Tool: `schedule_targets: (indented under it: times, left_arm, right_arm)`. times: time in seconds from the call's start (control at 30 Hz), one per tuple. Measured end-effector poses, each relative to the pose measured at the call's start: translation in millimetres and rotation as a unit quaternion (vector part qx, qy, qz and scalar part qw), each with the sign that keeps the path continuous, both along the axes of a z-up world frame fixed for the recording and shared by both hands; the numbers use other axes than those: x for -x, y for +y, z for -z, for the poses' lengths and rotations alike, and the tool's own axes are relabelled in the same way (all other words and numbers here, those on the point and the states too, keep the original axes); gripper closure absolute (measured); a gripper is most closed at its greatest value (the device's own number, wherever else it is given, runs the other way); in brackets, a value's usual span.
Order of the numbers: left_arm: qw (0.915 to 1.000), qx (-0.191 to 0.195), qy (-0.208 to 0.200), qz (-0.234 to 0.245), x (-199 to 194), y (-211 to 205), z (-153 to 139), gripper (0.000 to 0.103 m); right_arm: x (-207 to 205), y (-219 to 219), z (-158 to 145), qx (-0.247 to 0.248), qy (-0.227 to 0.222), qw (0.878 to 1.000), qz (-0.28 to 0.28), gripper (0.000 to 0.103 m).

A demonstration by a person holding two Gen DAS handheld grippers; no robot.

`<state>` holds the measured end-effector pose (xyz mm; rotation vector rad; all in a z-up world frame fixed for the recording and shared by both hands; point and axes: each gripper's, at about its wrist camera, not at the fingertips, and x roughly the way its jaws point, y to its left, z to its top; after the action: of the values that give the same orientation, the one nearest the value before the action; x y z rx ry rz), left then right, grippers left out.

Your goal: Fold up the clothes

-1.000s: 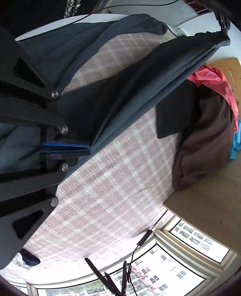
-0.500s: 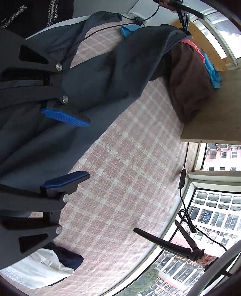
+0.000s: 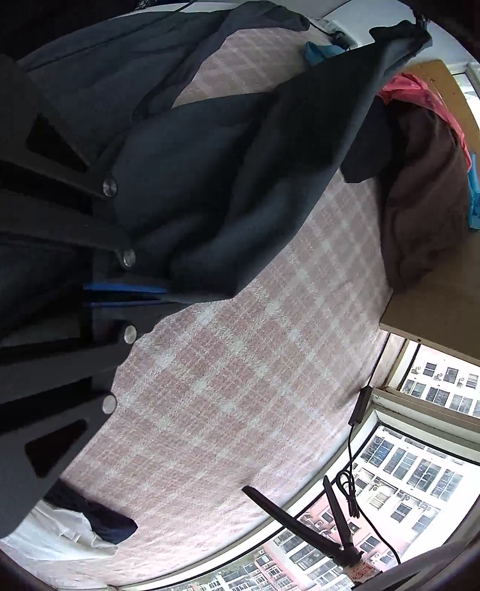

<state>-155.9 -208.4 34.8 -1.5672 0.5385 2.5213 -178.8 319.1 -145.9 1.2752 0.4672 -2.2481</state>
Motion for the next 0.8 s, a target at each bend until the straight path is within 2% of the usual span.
schedule_targets:
  times: [0.03, 0.1, 0.13, 0.17, 0.2, 0.23, 0.27, 0.37, 0.43, 0.47, 0.6, 0.67, 0.8]
  left_arm:
    - [1.0, 0.001, -0.001, 0.003, -6.0, -1.4, -7.2, 0.1]
    - [0.9996, 0.027, -0.004, 0.0, 8.1, -3.7, -4.5, 0.098]
    - [0.9996, 0.028, -0.009, 0.0, 24.4, -4.8, 3.3, 0.094]
    - [0.9997, 0.022, -0.01, 0.0, 44.1, -5.5, 14.1, 0.091]
    - [0.9992, 0.038, -0.009, -0.009, 65.2, -6.5, 30.3, 0.081]
    - [0.998, 0.059, -0.007, -0.019, 86.4, -7.6, 47.7, 0.066]
    - [0.9963, 0.081, -0.006, -0.029, 107.7, -8.7, 65.1, 0.062]
    - [0.9914, 0.097, -0.03, -0.083, 143.4, -28.2, 103.7, 0.063]
    - [0.9936, 0.05, -0.042, -0.092, 139.5, -37.3, 107.7, 0.062]
    - [0.9954, 0.025, -0.046, -0.081, 131.2, -37.9, 106.3, 0.062]
    - [0.9982, 0.026, -0.036, -0.04, 83.1, -33.4, 103.2, 0.052]
    - [0.9985, 0.02, -0.041, -0.03, 59.5, -34.3, 104.7, 0.052]
    - [0.9982, -0.004, -0.042, -0.043, 15.8, -49.2, 107.4, 0.052]
  right_arm:
    - [-5.4, 7.0, -15.9, 0.025, 0.011, 1.0, 0.007, 0.1]
    - [5.7, 10.0, -9.9, 0.014, 0.012, 0.999, 0.026, 0.1]
    - [12.7, 10.8, -4.6, 0.004, 0.011, 0.999, 0.037, 0.1]
    - [19.6, 11.6, 0.8, -0.005, 0.01, 0.999, 0.047, 0.1]
    - [26.5, 12.4, 6.1, -0.015, 0.009, 0.998, 0.057, 0.1]
    - [33.4, 13.2, 11.5, -0.024, 0.008, 0.997, 0.068, 0.1]
    - [40.4, 14.0, 16.8, -0.034, 0.007, 0.996, 0.078, 0.1]
    - [61.2, 16.5, 32.9, -0.063, 0.004, 0.992, 0.109, 0.1]
    - [67.5, 18.2, 36.3, -0.069, 0.002, 0.99, 0.122, 0.1]
    - [64.7, 19.1, 32.2, -0.063, 0.001, 0.99, 0.123, 0.1]
    - [53.5, 22.7, 16.1, -0.036, -0.002, 0.991, 0.126, 0.091]
    - [47.9, 24.5, 8.0, -0.023, -0.003, 0.992, 0.127, 0.08]
    - [30.8, 29.3, -11.8, 0.006, -0.003, 0.991, 0.133, 0.08]
